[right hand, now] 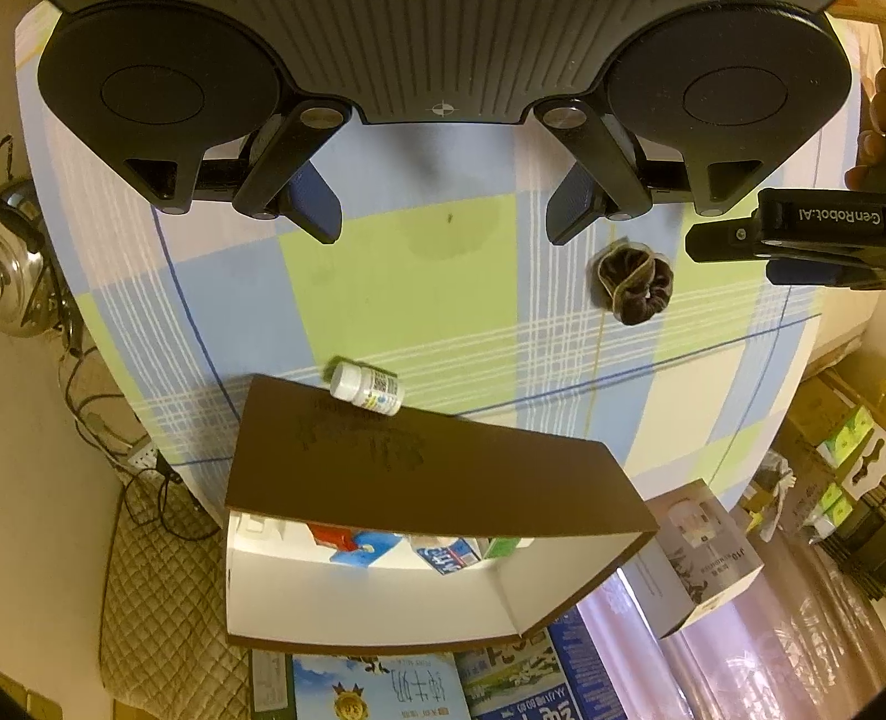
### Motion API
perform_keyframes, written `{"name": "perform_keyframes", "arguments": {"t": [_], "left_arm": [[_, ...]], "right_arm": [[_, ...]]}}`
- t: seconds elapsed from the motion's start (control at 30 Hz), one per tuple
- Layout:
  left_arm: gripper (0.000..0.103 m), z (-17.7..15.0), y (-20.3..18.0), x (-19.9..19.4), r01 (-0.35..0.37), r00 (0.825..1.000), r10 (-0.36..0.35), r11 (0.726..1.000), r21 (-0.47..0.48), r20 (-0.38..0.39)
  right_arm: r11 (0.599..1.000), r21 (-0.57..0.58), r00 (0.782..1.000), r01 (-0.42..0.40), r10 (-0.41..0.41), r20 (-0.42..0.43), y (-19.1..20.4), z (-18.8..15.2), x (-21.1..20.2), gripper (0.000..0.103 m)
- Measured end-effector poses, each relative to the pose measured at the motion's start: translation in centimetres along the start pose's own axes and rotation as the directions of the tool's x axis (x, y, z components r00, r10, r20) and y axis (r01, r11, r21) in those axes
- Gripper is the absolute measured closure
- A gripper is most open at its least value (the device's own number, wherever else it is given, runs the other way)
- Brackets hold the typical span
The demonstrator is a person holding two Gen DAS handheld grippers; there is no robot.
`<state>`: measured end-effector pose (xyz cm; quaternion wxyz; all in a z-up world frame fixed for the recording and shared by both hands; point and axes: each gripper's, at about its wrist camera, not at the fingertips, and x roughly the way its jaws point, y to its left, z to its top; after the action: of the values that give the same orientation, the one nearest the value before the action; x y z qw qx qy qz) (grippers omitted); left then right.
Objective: Organize objects
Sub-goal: 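Grasp the brown scrunchie with the left tool while the right tool grasps the white pill bottle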
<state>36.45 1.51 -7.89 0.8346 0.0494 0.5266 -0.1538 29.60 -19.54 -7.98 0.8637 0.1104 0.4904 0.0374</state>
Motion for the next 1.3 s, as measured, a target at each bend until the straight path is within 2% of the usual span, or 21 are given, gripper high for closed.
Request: {"name": "perform_keyframes", "arguments": {"t": [0.43,0.93,1.23,1.3], "left_arm": [[0.012,-0.7,0.1,2.8,-0.014,1.000,0.014,1.000,0.009,-0.004],[0.012,0.7,0.7,7.3,-0.015,1.000,0.015,1.000,0.014,-0.009],[0.024,1.8,0.9,9.1,-0.040,0.999,0.041,0.999,0.036,-0.009],[0.031,1.8,1.0,9.2,-0.038,0.999,0.038,0.998,0.048,-0.003]], "right_arm": [[0.999,0.041,0.999,0.026,-0.024,-0.038,-1.7,-0.4,1.5,0.025],[0.992,0.089,0.994,0.087,-0.080,-0.077,-4.0,0.2,3.5,0.025],[0.990,0.116,0.995,0.079,-0.072,-0.064,-4.4,1.2,4.8,0.025],[0.990,0.114,0.996,0.077,-0.072,-0.052,-4.3,1.7,5.1,0.025]]}}
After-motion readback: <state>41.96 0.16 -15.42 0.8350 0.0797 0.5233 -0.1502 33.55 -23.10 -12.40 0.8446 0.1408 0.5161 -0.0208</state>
